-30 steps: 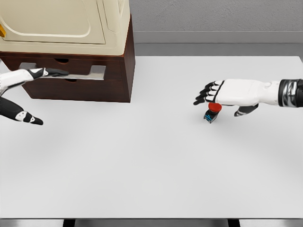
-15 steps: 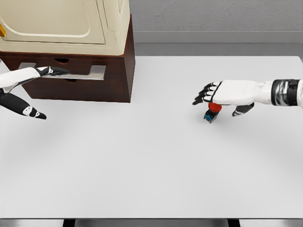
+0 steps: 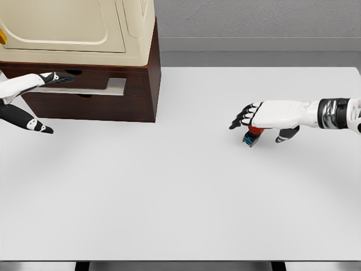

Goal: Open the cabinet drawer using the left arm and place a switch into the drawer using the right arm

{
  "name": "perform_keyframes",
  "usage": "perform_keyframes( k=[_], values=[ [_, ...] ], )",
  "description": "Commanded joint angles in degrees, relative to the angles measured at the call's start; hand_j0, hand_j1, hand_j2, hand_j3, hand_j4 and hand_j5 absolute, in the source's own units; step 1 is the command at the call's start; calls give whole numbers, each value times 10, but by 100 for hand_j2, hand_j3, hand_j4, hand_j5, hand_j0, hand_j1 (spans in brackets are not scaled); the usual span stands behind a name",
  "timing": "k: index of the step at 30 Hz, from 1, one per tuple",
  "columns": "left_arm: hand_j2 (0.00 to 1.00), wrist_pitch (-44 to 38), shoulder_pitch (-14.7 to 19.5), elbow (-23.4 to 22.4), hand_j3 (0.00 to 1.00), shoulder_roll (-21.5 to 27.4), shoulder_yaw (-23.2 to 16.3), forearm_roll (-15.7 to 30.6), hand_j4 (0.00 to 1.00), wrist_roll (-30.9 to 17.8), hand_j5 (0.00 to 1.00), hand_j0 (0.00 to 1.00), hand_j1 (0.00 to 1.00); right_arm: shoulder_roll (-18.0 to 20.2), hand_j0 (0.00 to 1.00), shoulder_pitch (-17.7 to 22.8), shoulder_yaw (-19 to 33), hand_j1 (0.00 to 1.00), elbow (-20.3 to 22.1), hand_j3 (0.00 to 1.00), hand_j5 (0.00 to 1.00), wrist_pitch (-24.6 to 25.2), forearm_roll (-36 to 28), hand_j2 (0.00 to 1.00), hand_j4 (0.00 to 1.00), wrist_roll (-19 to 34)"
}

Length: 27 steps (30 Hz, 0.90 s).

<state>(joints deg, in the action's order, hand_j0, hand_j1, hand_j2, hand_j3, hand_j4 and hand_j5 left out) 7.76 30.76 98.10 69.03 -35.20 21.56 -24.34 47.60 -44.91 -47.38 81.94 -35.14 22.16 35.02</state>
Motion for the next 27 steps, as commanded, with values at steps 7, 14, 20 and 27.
perform_keyframes(
  k=[7,14,20,27],
  values=[
    [100,-2,3,-14,100,-11,-21,-20,100,19,100,100,100,-15,100,-9,-6,100,-27,100,100,1,6,100,100,0],
    [100,-2,4,-15,100,-17,-22,-35,100,19,100,100,100,-19,100,-12,-15,100,-32,100,100,1,6,100,100,0],
    [100,-15,5,-19,100,-26,-25,-44,100,21,100,100,100,-20,100,-14,-17,100,-32,100,100,1,6,100,100,0],
    [100,-15,7,-20,100,-35,-34,-60,100,22,100,100,100,-20,100,-15,-20,100,-32,100,100,1,6,100,100,0]
  ],
)
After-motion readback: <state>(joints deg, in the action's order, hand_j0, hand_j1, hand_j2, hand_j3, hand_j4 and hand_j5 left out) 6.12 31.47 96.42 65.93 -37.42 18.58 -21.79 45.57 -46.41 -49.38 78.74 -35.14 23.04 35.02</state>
